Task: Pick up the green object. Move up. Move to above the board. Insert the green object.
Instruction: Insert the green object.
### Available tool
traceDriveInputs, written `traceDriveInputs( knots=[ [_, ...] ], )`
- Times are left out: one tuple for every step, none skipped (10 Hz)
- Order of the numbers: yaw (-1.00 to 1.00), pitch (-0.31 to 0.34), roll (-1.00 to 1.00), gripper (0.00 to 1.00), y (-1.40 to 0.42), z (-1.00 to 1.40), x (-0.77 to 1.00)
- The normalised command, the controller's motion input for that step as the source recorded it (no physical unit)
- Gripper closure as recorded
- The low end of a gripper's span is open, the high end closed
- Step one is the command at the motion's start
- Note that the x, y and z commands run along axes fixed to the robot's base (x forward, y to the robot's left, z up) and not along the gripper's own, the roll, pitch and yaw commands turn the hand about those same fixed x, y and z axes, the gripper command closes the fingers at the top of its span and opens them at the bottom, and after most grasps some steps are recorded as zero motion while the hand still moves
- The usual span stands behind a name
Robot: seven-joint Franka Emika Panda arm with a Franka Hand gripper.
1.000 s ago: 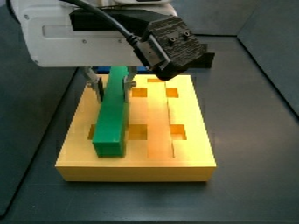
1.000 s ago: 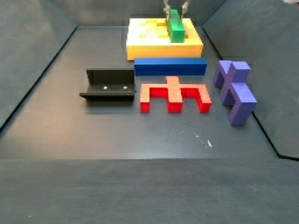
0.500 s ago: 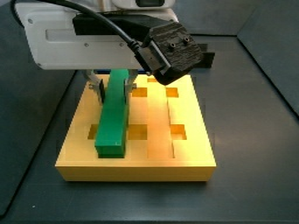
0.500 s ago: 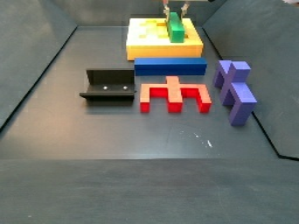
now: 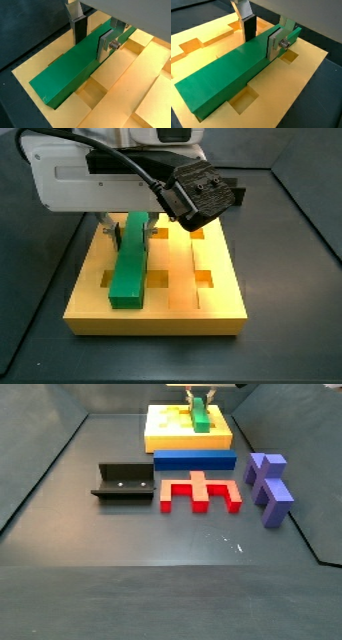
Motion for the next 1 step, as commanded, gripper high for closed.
traceDriveInputs(
  knots=[
    [0.00,0.000,0.00,1.00,0.00,0.00,0.00]
  ],
)
